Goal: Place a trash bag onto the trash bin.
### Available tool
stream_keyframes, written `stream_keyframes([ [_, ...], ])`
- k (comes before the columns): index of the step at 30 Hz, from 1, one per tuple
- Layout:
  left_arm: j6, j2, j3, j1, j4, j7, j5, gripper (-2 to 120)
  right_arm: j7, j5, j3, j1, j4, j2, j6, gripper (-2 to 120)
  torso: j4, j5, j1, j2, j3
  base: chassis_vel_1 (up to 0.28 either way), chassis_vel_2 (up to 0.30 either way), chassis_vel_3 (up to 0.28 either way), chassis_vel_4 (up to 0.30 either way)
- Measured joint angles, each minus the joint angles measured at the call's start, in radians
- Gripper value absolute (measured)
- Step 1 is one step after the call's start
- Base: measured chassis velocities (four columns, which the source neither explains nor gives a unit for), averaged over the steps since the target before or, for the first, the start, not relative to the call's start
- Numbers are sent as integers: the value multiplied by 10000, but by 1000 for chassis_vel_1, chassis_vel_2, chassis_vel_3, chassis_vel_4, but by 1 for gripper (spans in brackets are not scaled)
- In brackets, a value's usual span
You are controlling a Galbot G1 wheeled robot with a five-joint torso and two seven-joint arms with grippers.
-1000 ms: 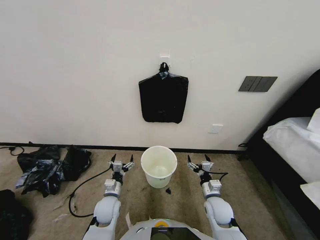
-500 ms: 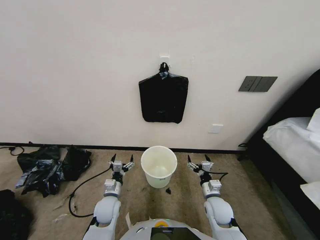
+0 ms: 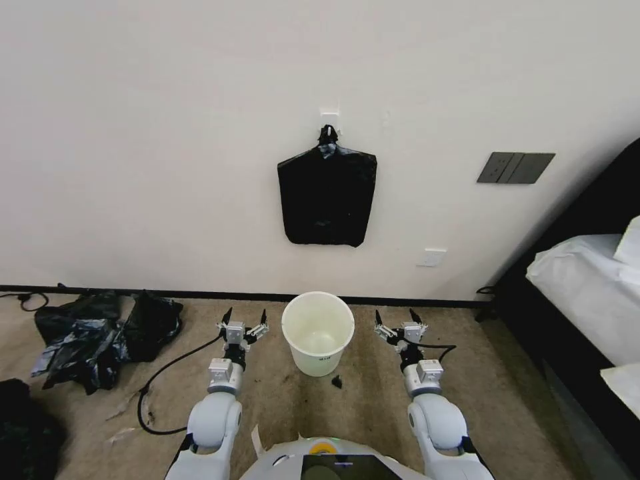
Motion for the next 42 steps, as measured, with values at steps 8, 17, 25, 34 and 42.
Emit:
stream_keyframes([
  [8, -1506, -302, 847, 904, -54, -492, 751, 100, 759, 369, -522, -754, 598, -396, 1851, 100, 0, 2, 0, 0, 0, 0, 0, 0, 0],
  [17, -3898, -693, 1726, 2259, -238, -1266, 1999, 100, 1455, 306, -895, -1141, 543, -364, 3662, 100, -9, 51, -1, 0, 0, 0, 0, 0, 0],
  [25, -4030, -742, 1723, 2341, -243, -1315, 2061, 100, 1420, 174, -934, -731, 174, -197, 3507, 100, 0, 35, -1, 0, 0, 0, 0, 0, 0],
  [34, -3338, 1357, 2035, 556, 121, -1817, 637, 100, 1326, 347, -1056, -522, 159, -650, 3296, 100, -8, -41, 0, 0, 1, 0, 0, 0, 0],
  [42, -2751, 2368, 1412, 340, -384, -1752, -402, 100, 986, 2924, -1801, 513, 627, -1347, 2033, 100, 1, -8, 0, 0, 1, 0, 0, 0, 0],
])
